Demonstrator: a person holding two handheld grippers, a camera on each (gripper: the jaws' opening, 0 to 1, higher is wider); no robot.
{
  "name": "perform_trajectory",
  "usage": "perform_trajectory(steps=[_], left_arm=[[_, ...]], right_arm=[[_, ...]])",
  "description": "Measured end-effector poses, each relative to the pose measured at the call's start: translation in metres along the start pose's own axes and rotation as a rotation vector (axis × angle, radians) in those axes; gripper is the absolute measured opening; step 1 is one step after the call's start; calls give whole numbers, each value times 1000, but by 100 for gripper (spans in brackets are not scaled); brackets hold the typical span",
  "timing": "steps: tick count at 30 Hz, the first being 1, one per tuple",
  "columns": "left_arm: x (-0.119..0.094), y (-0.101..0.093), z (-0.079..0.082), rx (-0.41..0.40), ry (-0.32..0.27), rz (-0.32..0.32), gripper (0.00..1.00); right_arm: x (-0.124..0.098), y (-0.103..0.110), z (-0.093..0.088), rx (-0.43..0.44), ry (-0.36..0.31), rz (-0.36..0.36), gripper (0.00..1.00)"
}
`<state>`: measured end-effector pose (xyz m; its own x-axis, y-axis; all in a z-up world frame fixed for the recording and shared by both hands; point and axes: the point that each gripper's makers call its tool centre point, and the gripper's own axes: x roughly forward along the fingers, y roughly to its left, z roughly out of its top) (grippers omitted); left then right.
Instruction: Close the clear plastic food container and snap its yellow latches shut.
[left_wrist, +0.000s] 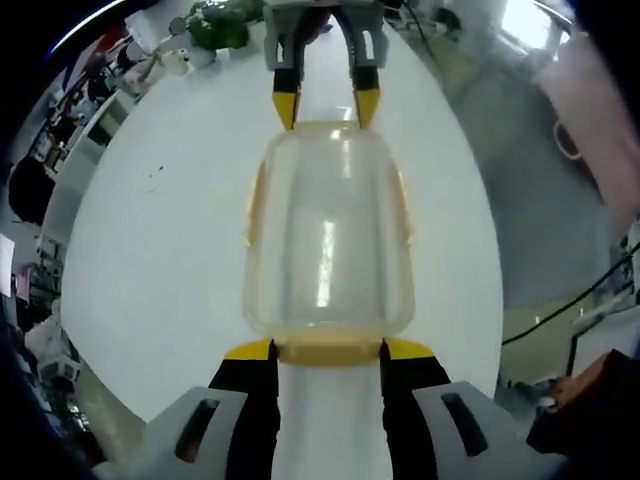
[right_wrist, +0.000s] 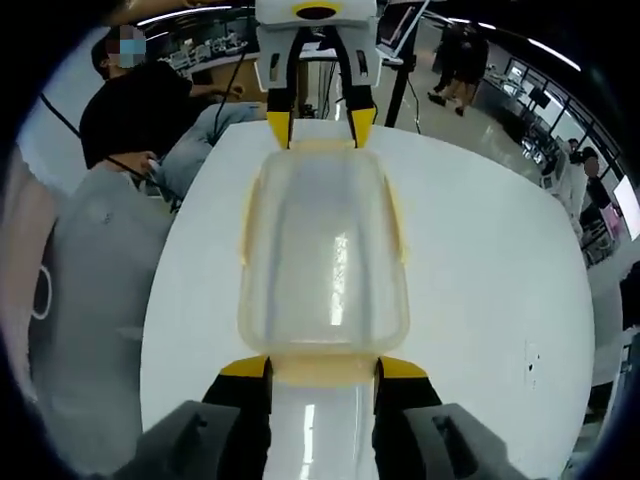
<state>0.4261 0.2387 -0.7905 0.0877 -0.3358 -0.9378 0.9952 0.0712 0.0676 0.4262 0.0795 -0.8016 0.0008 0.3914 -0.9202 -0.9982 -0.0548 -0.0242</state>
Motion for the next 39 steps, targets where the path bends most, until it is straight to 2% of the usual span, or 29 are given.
perform_trajectory(steps=[14, 25, 32, 39], left_arm=[[11, 4, 50, 5, -18, 13, 37], [20, -3, 84, 3, -49, 6, 37], [34, -7, 108, 5, -70, 6, 37], [43, -11, 128, 17, -81, -12, 37]], right_arm=[[-29, -3, -44, 17, 52, -16, 37], [-43, 2, -77, 25, 81, -9, 37], [-51, 6, -106, 32, 126, 6, 37], [-56, 13, -126, 51, 146, 14, 37]])
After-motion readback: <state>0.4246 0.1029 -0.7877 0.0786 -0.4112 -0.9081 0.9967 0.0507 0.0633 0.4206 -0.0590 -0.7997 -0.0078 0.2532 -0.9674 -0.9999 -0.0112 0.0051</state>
